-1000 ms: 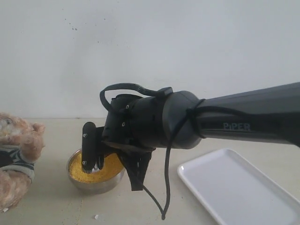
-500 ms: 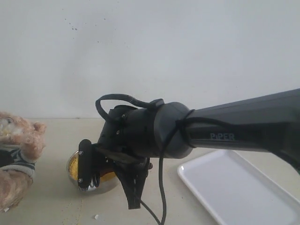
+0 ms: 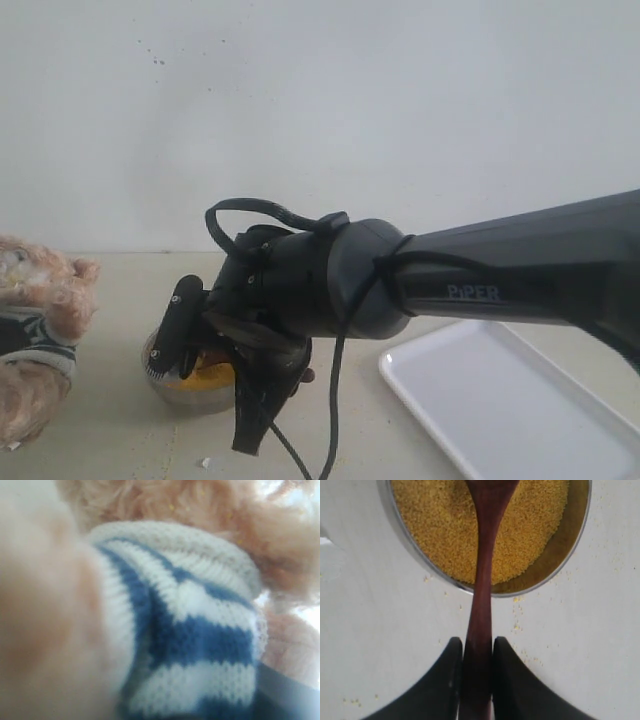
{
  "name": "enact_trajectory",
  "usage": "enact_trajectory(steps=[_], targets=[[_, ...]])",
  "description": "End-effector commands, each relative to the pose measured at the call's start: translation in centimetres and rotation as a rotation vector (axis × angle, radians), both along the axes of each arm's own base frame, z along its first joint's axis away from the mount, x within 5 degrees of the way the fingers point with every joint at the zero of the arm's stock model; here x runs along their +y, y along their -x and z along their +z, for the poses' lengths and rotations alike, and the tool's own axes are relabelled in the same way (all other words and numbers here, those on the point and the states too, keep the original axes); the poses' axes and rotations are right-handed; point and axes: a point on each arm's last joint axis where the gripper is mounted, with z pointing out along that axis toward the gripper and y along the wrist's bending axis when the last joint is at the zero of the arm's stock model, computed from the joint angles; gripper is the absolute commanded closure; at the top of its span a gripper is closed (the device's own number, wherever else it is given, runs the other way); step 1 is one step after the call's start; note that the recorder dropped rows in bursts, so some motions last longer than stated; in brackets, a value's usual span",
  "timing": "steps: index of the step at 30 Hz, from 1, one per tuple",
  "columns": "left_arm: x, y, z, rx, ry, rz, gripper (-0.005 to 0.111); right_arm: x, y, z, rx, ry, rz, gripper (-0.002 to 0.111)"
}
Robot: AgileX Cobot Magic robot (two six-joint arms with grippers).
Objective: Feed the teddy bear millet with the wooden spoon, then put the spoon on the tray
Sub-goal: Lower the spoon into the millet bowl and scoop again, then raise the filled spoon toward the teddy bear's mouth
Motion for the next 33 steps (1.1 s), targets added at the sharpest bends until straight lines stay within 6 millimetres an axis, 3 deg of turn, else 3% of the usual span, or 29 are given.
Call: enact_trajectory(steps=[1,5,9,13,20,25,33], targets=[[-0.3,0.0,0.4,-0.032,0.026,-0.019,0.103,-0.6,0.1,-0.1,0.019,0.042,-0.047,0.108],[-0.3,0.0,0.4,-0.032,0.026,-0.019,0.103,-0.8,0.1,0.0,0.022,0.044,-0.063,0.108],[-0.4,-0.1,0.4,-0.032,0.026,-0.021,0.103,-0.6,0.2,1.8,-0.009,-0.033,-0.064,0.108],[-1.4,-0.2,0.4,-0.043,0.013,-0.064,0.103,-0.8,0.2,2.0,0.005,-0.045,-0.070,0.108],[-2.0,-0.3,0.3,-0.047,-0.004,-0.092,0.103,-2.9,-0.7,2.8,0.192,-0.162,-0.173,0.108],[-1.9,-0.4,0.2,-0.038,-0.016,-0.085,0.103,-3.8,-1.1,2.9,0.267,-0.145,-0.180,0.108],[-2.5,0.5,-0.4,0.002,0.001,-0.100,0.103,-4.4,-0.7,5.8,0.236,-0.232,-0.211,0.108]])
